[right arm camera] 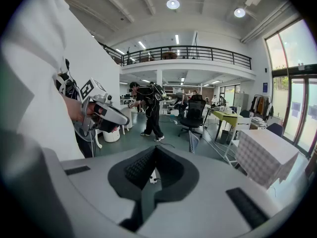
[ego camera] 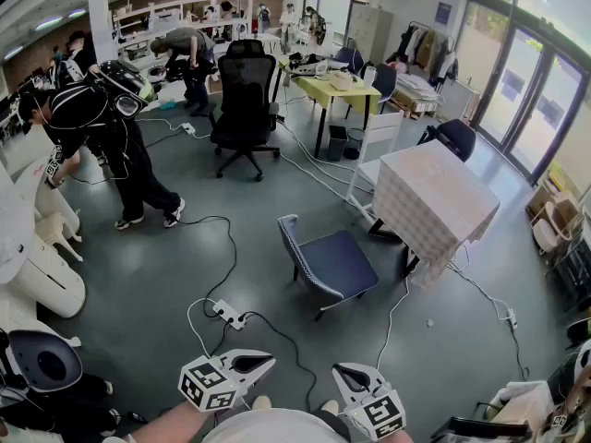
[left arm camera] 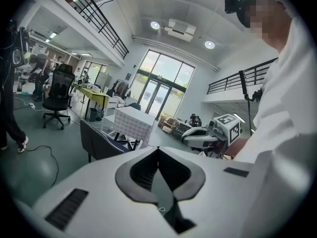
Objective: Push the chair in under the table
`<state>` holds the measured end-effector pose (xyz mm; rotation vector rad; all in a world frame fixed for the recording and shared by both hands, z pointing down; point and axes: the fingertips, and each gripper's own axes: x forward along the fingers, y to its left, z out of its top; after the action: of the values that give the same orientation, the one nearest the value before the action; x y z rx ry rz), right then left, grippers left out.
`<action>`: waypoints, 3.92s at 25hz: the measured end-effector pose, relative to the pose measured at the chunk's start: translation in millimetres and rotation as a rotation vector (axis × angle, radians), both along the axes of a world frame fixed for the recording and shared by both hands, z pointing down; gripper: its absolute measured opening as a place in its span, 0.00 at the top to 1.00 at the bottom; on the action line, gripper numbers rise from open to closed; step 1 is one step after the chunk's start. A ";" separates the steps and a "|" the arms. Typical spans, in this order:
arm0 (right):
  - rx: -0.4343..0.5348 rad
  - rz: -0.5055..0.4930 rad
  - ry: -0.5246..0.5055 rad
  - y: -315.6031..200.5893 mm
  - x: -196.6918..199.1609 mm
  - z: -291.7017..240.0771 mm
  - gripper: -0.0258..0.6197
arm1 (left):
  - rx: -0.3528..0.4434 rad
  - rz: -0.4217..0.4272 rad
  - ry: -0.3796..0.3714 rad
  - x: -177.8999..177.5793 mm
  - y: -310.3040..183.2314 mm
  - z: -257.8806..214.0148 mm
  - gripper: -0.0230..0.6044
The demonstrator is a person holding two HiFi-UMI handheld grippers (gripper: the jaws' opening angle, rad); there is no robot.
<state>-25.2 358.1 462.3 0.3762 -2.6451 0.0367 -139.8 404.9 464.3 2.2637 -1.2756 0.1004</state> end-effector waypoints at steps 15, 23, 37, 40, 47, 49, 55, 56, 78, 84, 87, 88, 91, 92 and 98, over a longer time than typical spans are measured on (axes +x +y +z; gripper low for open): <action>-0.014 0.054 -0.039 -29.2 2.1 -5.3 0.94 | 0.001 -0.006 -0.016 -13.0 -47.4 8.6 0.95; -0.027 0.113 -0.063 -99.6 51.2 4.4 0.78 | -0.082 -0.092 -0.048 -6.2 -125.4 23.0 0.80; -0.100 0.251 -0.010 -227.8 36.5 24.8 0.70 | -0.413 -0.376 0.094 -102.0 -319.3 136.4 0.59; -0.087 0.300 -0.004 -261.3 23.4 18.8 0.70 | -0.541 -0.452 0.127 -129.7 -352.2 181.0 0.55; -0.115 0.412 0.023 -314.7 12.1 29.8 0.70 | -0.781 -0.532 0.242 -148.6 -386.7 253.4 0.55; -0.132 0.415 0.033 -324.7 14.5 32.9 0.70 | -0.840 -0.544 0.281 -145.5 -388.7 269.2 0.55; -0.157 0.398 0.039 -364.1 23.0 45.4 0.70 | -0.892 -0.621 0.333 -141.4 -400.4 287.5 0.75; -0.159 0.389 0.038 -371.4 25.2 47.6 0.70 | -0.900 -0.641 0.340 -141.3 -400.5 288.7 0.77; -0.193 0.350 0.005 -562.6 135.9 45.5 0.70 | -0.911 -0.749 0.391 -58.8 -553.1 274.5 0.85; -0.207 0.376 -0.008 -584.9 169.4 50.1 0.70 | -0.904 -0.737 0.390 -25.7 -605.2 272.3 0.85; -0.210 0.396 -0.014 -597.1 186.7 50.0 0.70 | -0.899 -0.751 0.412 -12.1 -630.8 270.8 0.85; -0.211 0.402 -0.014 -600.4 192.5 50.3 0.70 | -0.898 -0.754 0.418 -8.0 -638.8 270.5 0.85; -0.215 0.420 -0.016 -608.5 208.5 51.3 0.70 | -0.898 -0.762 0.427 4.2 -662.1 269.3 0.84; -0.216 0.427 -0.016 -610.7 213.5 51.8 0.70 | -0.899 -0.765 0.430 8.5 -669.2 269.2 0.84; -0.225 0.468 -0.027 -622.1 237.8 54.6 0.70 | -0.901 -0.771 0.438 33.3 -712.1 269.2 0.84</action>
<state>212.6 -264.0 516.8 0.9076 -2.4850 0.4853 -106.5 -307.3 733.5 0.9018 -1.3776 -0.0879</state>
